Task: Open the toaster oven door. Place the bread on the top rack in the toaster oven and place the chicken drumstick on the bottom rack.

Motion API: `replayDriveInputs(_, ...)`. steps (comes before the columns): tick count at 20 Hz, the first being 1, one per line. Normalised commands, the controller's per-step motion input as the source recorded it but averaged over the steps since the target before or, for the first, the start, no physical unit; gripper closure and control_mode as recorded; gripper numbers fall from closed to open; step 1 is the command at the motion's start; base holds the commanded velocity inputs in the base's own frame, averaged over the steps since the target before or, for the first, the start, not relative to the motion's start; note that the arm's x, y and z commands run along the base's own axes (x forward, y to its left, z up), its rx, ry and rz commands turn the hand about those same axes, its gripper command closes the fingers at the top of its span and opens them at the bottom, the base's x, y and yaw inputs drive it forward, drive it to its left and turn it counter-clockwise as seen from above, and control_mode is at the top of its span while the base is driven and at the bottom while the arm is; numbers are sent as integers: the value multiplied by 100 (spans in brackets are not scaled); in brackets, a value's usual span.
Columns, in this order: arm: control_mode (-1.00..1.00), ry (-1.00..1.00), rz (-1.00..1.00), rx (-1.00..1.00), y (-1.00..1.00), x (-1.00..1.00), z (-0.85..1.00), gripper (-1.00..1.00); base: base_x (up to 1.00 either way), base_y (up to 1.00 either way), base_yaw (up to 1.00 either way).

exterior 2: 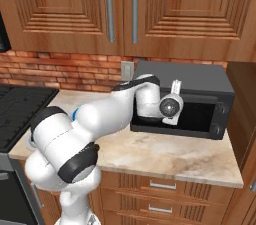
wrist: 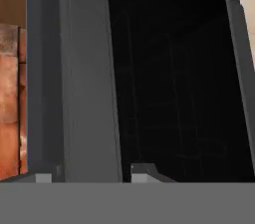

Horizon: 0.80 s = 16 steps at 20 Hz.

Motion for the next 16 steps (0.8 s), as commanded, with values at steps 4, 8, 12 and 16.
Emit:
replayDriveInputs(4, -100, 43, 0, 0, 7, 0, -81, 100, 0, 0, 0)
replayDriveInputs(8, -100, 40, 0, 0, 11, 0, -84, 100, 0, 0, 0)
replayDriveInputs(12, -100, 26, 0, 0, 22, -2, -94, 100, 0, 0, 0)
replayDriveInputs(16, -100, 23, 0, 0, 24, -4, -94, 100, 0, 0, 0)
